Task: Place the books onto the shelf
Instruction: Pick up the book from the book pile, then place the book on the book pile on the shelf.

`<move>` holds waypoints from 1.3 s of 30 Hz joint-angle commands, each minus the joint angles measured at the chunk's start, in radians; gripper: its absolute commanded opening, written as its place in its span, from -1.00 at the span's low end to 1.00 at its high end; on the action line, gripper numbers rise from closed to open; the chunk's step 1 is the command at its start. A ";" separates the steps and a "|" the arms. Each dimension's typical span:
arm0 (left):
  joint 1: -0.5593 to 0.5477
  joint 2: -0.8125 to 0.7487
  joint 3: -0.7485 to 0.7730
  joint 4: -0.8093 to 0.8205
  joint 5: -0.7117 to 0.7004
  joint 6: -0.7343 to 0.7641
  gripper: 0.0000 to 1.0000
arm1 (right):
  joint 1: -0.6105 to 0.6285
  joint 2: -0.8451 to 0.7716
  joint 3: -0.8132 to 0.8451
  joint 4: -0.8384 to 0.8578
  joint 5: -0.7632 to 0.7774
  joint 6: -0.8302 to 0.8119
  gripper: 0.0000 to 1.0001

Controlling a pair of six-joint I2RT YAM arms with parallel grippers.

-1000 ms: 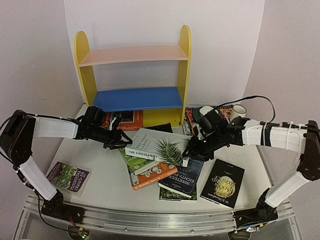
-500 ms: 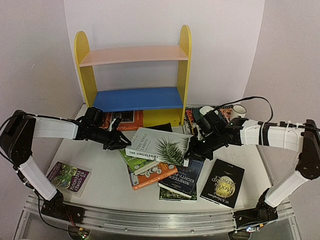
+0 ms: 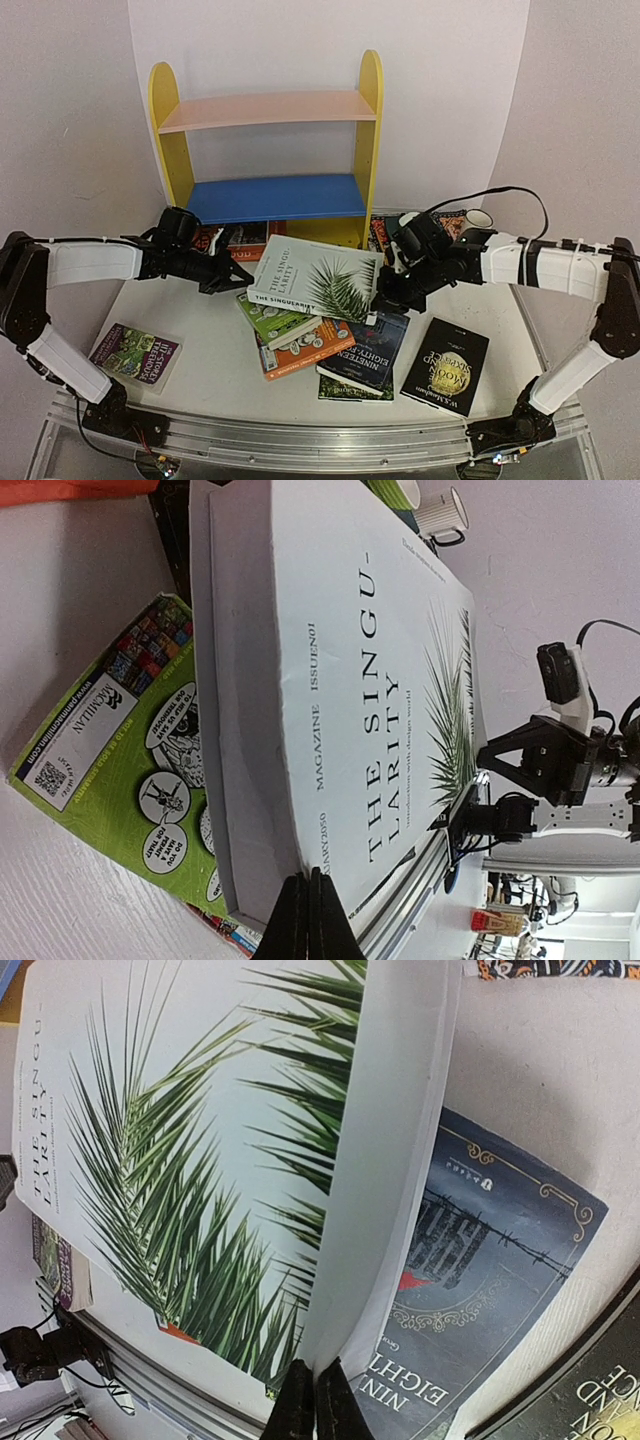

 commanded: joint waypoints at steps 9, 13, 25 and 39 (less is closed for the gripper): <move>0.006 -0.037 -0.004 0.036 -0.043 -0.047 -1.00 | 0.029 0.125 0.190 0.061 -0.054 -0.087 -1.00; 0.030 -0.032 0.004 0.036 -0.029 -0.049 -1.00 | 0.029 0.164 0.237 0.061 -0.058 -0.102 -1.00; 0.153 0.068 0.066 0.034 0.066 -0.019 -1.00 | 0.018 0.309 0.401 0.043 -0.071 -0.133 -1.00; 0.218 0.112 0.146 0.027 0.004 0.003 -1.00 | -0.011 0.507 0.644 0.028 -0.122 -0.154 -1.00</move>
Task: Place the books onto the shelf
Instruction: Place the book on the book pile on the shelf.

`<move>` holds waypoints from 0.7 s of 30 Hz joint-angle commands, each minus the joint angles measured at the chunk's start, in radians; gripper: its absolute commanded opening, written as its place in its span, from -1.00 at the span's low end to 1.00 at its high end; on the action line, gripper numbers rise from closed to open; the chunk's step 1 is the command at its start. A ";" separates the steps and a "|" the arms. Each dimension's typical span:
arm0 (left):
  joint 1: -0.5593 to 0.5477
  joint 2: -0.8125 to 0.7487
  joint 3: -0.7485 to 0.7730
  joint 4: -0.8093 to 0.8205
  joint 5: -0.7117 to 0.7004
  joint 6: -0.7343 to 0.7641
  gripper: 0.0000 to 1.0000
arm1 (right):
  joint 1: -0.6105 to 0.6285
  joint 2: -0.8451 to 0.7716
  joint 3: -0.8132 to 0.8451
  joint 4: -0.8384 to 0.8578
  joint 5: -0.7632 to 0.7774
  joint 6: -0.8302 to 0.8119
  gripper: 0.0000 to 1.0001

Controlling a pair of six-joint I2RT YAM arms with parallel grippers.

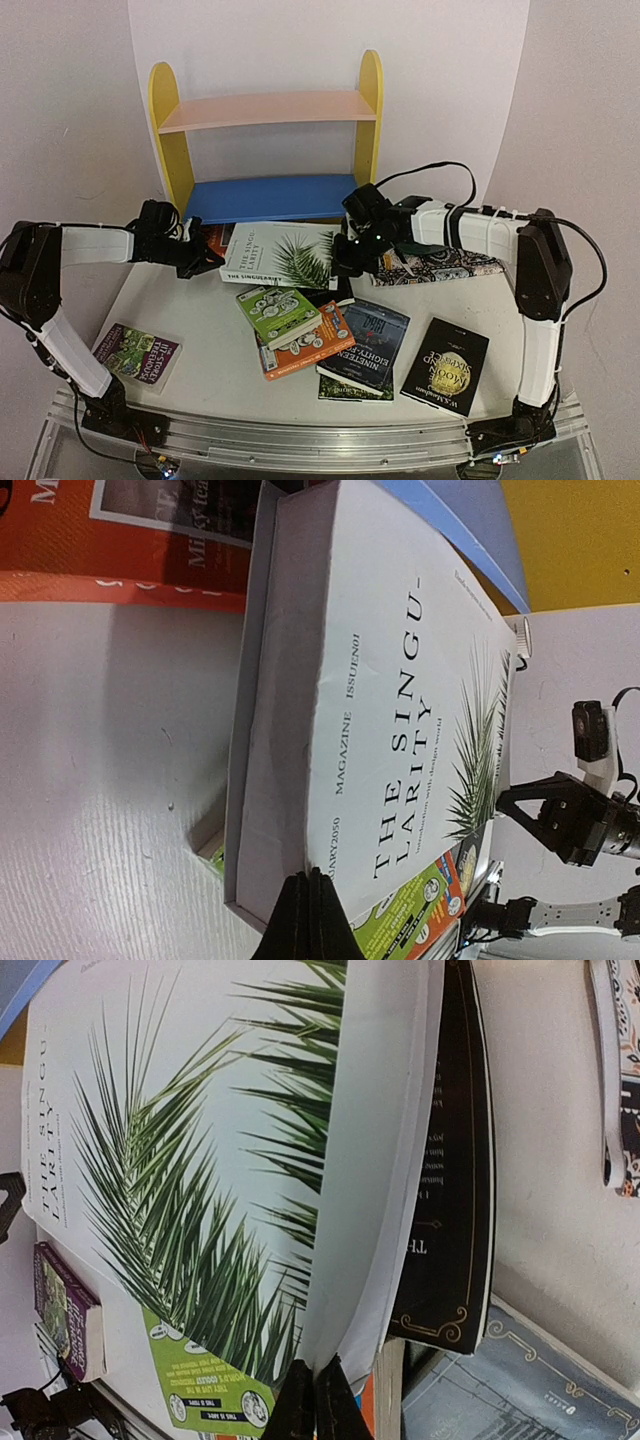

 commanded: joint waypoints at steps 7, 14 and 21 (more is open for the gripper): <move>0.021 0.048 0.137 0.036 0.001 0.034 -1.00 | 0.002 0.157 0.260 0.087 -0.127 -0.064 -1.00; 0.053 0.116 0.220 0.034 -0.002 0.034 -1.00 | 0.000 0.259 0.411 0.095 -0.118 -0.077 -1.00; 0.081 0.155 0.259 0.033 -0.053 0.052 -1.00 | 0.000 0.346 0.490 0.156 -0.093 -0.068 -1.00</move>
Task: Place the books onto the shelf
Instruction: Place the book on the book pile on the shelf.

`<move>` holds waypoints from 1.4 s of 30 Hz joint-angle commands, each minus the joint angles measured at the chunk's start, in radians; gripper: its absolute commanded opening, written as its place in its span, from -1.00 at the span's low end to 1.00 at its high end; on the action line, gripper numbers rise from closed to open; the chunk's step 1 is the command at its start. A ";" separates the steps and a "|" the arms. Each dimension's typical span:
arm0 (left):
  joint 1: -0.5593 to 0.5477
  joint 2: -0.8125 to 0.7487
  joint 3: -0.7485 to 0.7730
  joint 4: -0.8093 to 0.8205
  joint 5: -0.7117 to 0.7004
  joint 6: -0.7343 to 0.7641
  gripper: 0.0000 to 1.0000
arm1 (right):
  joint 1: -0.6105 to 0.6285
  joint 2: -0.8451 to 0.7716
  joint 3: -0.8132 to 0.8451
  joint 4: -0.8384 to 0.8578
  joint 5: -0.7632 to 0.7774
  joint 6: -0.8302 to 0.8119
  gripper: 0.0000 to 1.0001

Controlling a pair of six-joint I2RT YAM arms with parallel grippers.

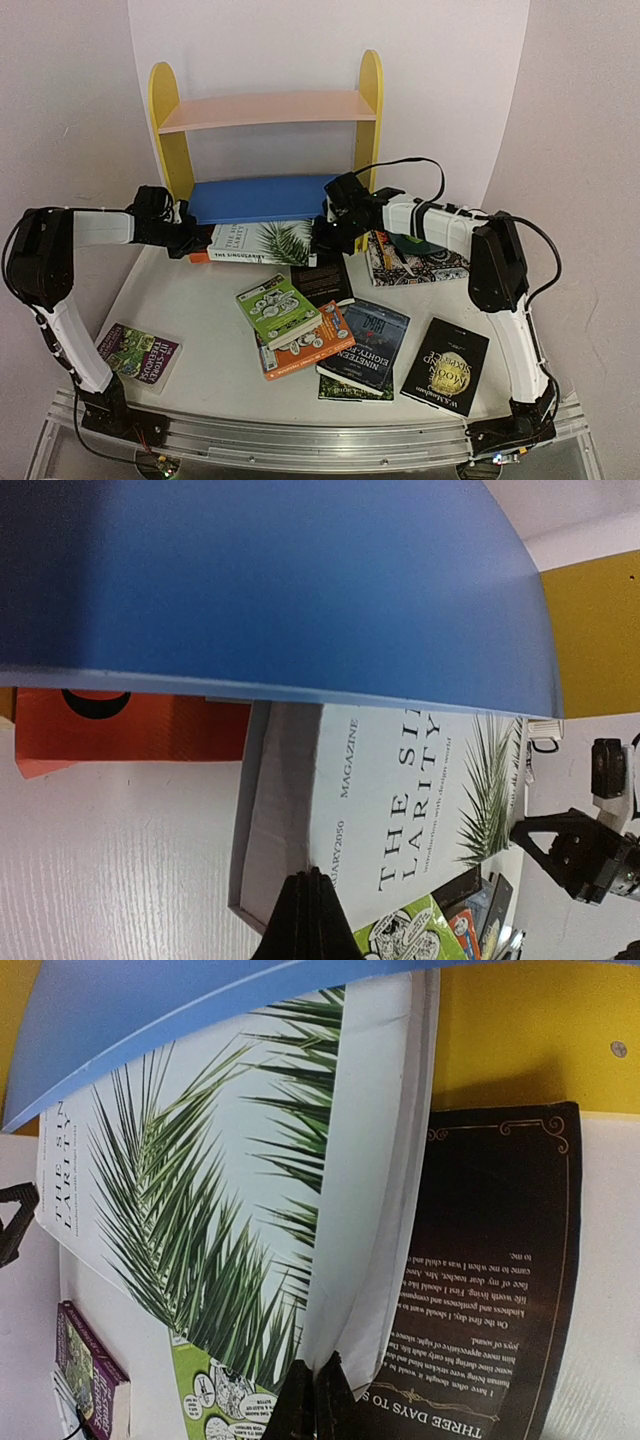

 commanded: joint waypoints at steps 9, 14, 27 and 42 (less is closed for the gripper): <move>-0.010 0.036 0.099 0.041 -0.041 0.036 -1.00 | 0.039 0.110 0.103 0.306 -0.061 -0.024 -1.00; -0.009 0.032 0.101 0.042 -0.087 0.045 -1.00 | 0.040 0.134 0.117 0.366 -0.049 -0.029 -1.00; -0.003 0.037 0.025 0.096 -0.119 -0.022 -1.00 | 0.054 0.130 0.083 0.438 -0.048 -0.054 -1.00; -0.008 -0.118 -0.103 0.133 -0.152 -0.028 -1.00 | 0.071 0.107 0.038 0.497 -0.066 -0.078 -1.00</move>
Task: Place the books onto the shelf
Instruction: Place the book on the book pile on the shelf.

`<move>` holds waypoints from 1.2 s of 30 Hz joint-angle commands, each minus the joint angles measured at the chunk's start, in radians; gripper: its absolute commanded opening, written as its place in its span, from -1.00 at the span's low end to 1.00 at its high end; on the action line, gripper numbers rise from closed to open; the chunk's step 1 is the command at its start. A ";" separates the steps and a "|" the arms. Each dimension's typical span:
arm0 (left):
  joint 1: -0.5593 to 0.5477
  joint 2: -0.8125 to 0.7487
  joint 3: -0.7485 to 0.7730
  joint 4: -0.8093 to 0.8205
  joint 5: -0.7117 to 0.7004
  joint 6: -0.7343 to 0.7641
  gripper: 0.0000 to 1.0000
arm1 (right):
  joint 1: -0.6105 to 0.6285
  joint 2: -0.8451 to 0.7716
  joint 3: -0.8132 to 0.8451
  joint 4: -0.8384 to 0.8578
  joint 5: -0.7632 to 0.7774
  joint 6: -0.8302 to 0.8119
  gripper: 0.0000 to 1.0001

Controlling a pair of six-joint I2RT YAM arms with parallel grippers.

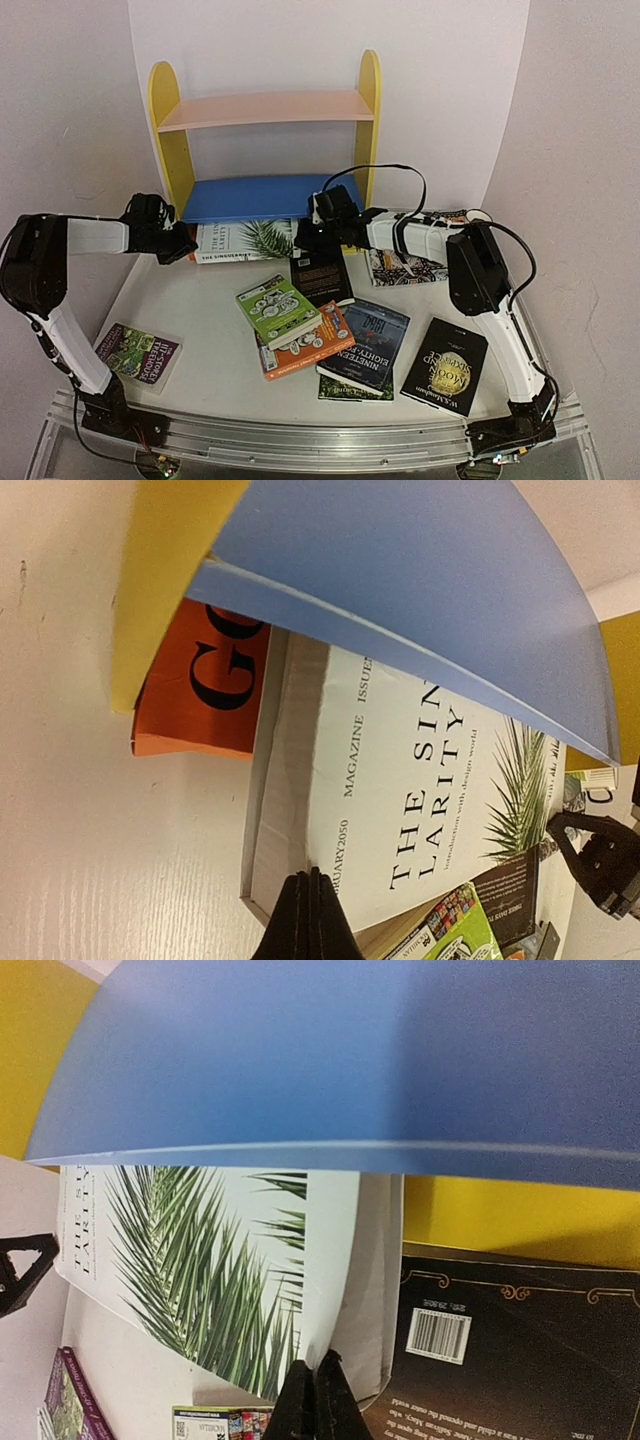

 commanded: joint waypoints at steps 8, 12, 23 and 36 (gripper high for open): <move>-0.020 -0.044 0.012 0.065 0.012 -0.049 -1.00 | 0.067 -0.021 0.026 0.181 -0.101 -0.030 -1.00; -0.020 -0.027 0.018 0.117 -0.019 -0.070 -1.00 | 0.067 -0.004 0.043 0.194 -0.096 -0.035 -1.00; -0.019 -0.077 -0.047 0.179 -0.126 -0.104 -1.00 | 0.078 0.045 0.068 0.270 -0.117 -0.047 -1.00; -0.019 -0.054 -0.061 0.285 -0.171 -0.133 -1.00 | 0.090 0.116 0.139 0.341 -0.081 -0.072 -1.00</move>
